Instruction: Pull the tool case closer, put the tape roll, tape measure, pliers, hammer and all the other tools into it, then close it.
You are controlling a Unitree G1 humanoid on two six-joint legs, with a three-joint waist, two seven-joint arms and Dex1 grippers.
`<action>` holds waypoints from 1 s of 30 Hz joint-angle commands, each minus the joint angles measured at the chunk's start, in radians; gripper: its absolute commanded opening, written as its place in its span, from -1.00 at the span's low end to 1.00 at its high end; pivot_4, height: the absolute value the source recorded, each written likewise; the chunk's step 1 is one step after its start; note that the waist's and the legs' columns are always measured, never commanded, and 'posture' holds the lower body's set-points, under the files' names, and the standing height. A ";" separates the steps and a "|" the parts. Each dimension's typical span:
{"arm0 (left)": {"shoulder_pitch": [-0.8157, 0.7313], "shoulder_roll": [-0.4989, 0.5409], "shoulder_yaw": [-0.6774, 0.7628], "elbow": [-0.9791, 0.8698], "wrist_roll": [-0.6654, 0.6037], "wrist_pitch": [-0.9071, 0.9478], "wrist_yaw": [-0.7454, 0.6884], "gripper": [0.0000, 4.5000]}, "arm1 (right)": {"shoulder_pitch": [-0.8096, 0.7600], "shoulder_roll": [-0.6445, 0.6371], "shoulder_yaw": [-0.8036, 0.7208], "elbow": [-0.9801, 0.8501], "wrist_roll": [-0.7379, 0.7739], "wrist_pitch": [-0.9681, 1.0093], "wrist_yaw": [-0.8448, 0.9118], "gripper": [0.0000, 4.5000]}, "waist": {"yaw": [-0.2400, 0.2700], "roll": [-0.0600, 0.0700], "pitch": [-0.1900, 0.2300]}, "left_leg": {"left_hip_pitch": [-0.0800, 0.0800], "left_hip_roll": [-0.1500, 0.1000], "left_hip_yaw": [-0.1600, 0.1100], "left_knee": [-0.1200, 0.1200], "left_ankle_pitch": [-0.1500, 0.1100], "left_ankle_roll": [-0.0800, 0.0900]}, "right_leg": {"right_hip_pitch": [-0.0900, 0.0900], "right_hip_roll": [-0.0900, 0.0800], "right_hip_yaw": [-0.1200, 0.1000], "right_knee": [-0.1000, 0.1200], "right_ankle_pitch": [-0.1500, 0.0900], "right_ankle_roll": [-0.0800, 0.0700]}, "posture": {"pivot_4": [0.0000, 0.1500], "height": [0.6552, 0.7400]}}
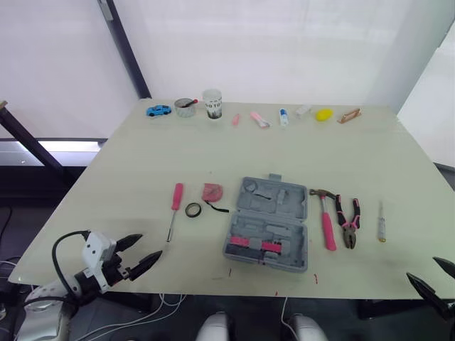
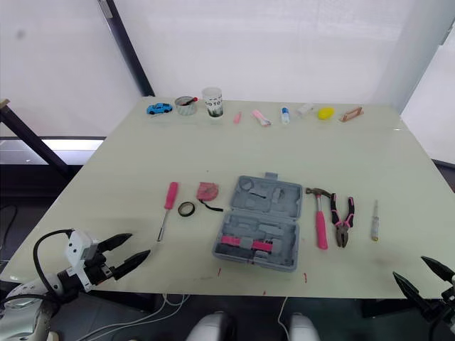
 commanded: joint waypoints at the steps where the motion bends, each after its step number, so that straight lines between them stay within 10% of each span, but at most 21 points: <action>1: -0.032 0.033 0.023 -0.037 -0.041 0.053 -0.019 0.98 | 0.009 -0.014 -0.004 -0.100 0.006 0.053 -0.051 1.00 | 0.000 0.000 0.000 | 0.000 0.000 0.000 0.000 0.000 0.000 | 0.000 0.000 0.000 0.000 0.000 0.000 | 1.00 1.00; 30: -0.643 0.036 -0.338 0.185 0.151 0.102 -0.225 0.98 | -0.288 -0.146 0.296 -0.393 -0.096 0.481 -0.228 1.00 | -0.004 -0.002 0.001 | -0.003 -0.003 0.002 0.003 0.000 0.000 | 0.000 0.006 0.000 0.001 0.002 0.004 | 1.00 1.00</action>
